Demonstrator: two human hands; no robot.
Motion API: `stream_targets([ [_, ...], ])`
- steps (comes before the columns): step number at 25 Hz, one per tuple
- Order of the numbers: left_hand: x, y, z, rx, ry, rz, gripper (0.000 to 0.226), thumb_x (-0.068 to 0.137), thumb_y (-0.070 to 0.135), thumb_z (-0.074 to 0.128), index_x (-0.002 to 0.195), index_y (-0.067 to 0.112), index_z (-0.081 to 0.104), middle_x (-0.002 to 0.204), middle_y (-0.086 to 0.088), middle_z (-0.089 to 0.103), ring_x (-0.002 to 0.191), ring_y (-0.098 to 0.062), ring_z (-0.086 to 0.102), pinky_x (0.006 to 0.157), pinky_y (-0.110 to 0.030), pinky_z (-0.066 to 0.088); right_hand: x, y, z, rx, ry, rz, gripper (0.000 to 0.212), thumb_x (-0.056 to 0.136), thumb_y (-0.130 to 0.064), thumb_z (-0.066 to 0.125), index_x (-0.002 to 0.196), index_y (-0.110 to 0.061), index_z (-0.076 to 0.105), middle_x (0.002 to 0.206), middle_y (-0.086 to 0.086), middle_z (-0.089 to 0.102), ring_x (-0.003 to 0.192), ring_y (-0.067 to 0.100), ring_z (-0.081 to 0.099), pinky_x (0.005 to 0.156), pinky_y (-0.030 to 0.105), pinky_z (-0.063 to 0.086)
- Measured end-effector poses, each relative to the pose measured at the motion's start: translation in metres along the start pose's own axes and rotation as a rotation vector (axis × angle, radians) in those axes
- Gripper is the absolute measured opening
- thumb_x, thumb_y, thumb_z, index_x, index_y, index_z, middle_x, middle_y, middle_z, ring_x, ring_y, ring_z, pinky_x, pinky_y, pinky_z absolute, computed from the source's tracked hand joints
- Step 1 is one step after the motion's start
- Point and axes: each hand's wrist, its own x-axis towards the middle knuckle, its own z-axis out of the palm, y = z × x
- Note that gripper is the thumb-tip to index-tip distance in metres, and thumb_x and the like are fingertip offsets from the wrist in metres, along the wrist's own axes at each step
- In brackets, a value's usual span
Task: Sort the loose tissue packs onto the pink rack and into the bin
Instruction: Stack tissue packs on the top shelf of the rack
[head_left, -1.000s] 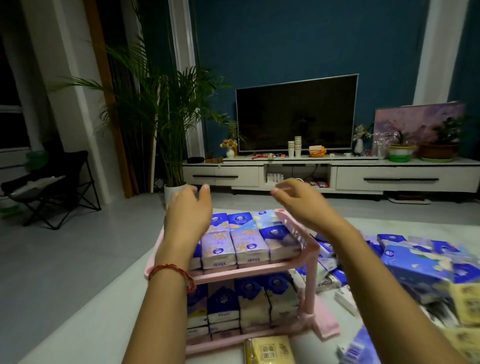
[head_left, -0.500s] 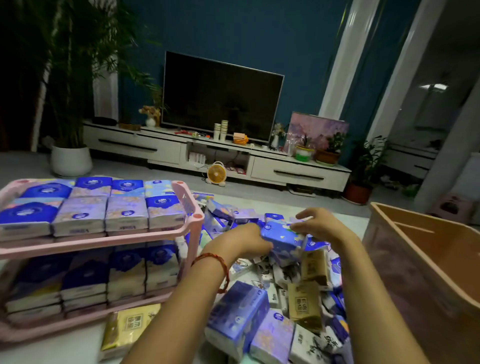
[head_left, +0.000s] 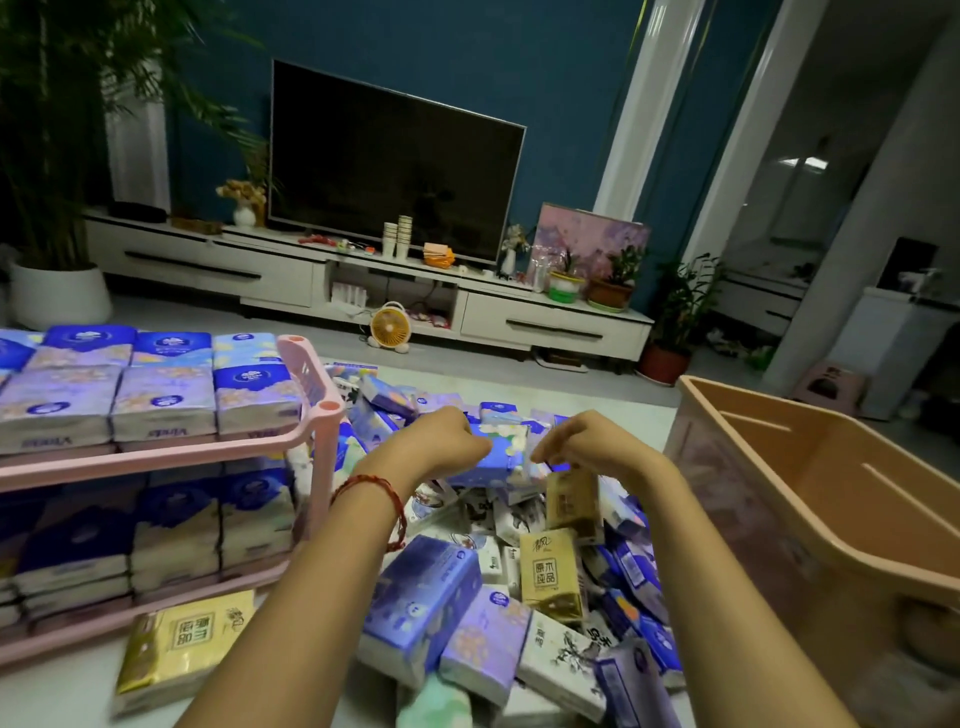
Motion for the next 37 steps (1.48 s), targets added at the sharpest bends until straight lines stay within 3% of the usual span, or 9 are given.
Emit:
stream_targets([
  [3, 0.002, 0.009, 0.011, 0.019, -0.01, 0.013, 0.031, 0.094, 0.024, 0.043, 0.065, 0.014, 0.039, 0.062, -0.002, 0.039, 0.054, -0.013, 0.034, 0.048, -0.023, 0.026, -0.001, 0.01, -0.011, -0.223, 0.059, 0.076, 0.041, 0.085, 0.009, 0.038, 0.12, -0.001, 0.058, 0.127, 0.017, 0.056, 0.114, 0.026, 0.053, 0.093, 0.031, 0.043],
  [7, 0.004, 0.014, 0.018, 0.037, -0.002, 0.032, 0.035, 0.094, 0.022, 0.042, 0.06, 0.014, 0.036, 0.06, -0.002, 0.038, 0.053, -0.012, 0.033, 0.047, -0.023, 0.024, -0.008, 0.035, -0.006, -0.487, -0.285, 0.307, 0.061, 0.092, -0.006, 0.042, 0.148, -0.013, 0.02, 0.146, 0.016, 0.035, 0.109, 0.022, 0.043, 0.068, 0.023, 0.045],
  [11, 0.006, 0.011, 0.018, 0.019, -0.012, 0.05, 0.029, 0.095, 0.022, 0.042, 0.068, 0.012, 0.043, 0.065, -0.003, 0.04, 0.057, -0.014, 0.034, 0.05, -0.023, 0.023, -0.003, 0.054, 0.001, -0.447, -0.124, 0.213, 0.047, 0.091, -0.011, 0.047, 0.137, -0.015, 0.038, 0.14, 0.013, 0.044, 0.121, 0.028, 0.047, 0.094, 0.035, 0.043],
  [15, 0.008, 0.006, 0.016, -0.023, -0.016, 0.05, 0.012, 0.094, 0.023, 0.043, 0.087, 0.013, 0.046, 0.077, -0.007, 0.043, 0.068, -0.02, 0.037, 0.054, -0.026, 0.024, 0.002, 0.068, 0.008, -0.445, 0.041, 0.206, 0.037, 0.086, -0.019, 0.06, 0.119, -0.008, 0.052, 0.125, 0.015, 0.055, 0.106, 0.027, 0.054, 0.09, 0.034, 0.045],
  [19, 0.006, 0.006, 0.015, -0.141, 0.004, 0.081, 0.027, 0.093, 0.024, 0.051, 0.119, 0.018, 0.052, 0.111, -0.011, 0.056, 0.088, -0.019, 0.054, 0.073, -0.026, 0.039, 0.002, 0.029, -0.026, -0.101, 0.431, 0.081, 0.021, 0.09, -0.012, 0.054, 0.11, -0.005, 0.057, 0.112, 0.015, 0.06, 0.096, 0.026, 0.056, 0.08, 0.036, 0.049],
  [22, 0.004, 0.009, 0.016, -0.376, 0.045, 0.252, 0.081, 0.079, 0.025, 0.072, 0.145, 0.024, 0.025, 0.144, -0.007, 0.04, 0.123, -0.021, 0.047, 0.096, -0.031, 0.043, -0.013, -0.021, -0.046, 0.368, 0.168, -0.116, 0.015, 0.09, -0.012, 0.058, 0.103, -0.006, 0.06, 0.094, 0.011, 0.063, 0.083, 0.019, 0.06, 0.063, 0.027, 0.053],
  [28, 0.002, -0.004, -0.008, -0.433, 0.079, 0.32, 0.122, 0.058, 0.012, 0.085, 0.149, 0.028, 0.005, 0.144, -0.003, 0.034, 0.121, -0.025, 0.049, 0.091, -0.039, 0.052, -0.017, -0.053, -0.015, 0.788, -0.275, -0.112, 0.01, 0.094, -0.013, 0.05, 0.093, -0.007, 0.058, 0.077, 0.006, 0.065, 0.065, 0.012, 0.064, 0.06, 0.021, 0.055],
  [34, -0.014, -0.024, -0.036, -0.293, 0.041, 0.272, 0.076, 0.065, 0.022, 0.083, 0.128, 0.022, 0.04, 0.117, 0.003, 0.054, 0.089, 0.001, 0.056, 0.067, -0.011, 0.05, -0.004, -0.059, 0.008, 0.899, -0.411, -0.089, 0.024, 0.095, -0.027, 0.049, 0.101, -0.006, 0.059, 0.093, 0.015, 0.066, 0.074, 0.02, 0.064, 0.072, 0.028, 0.053],
  [37, -0.017, -0.026, -0.047, -0.291, 0.143, 0.248, 0.068, 0.064, 0.029, 0.083, 0.117, 0.024, 0.042, 0.101, 0.01, 0.054, 0.086, 0.003, 0.053, 0.066, -0.012, 0.044, 0.008, -0.048, 0.026, 0.753, -0.13, -0.018, 0.041, 0.095, -0.039, 0.046, 0.105, -0.002, 0.058, 0.076, 0.009, 0.065, 0.059, 0.015, 0.062, 0.057, 0.025, 0.052],
])
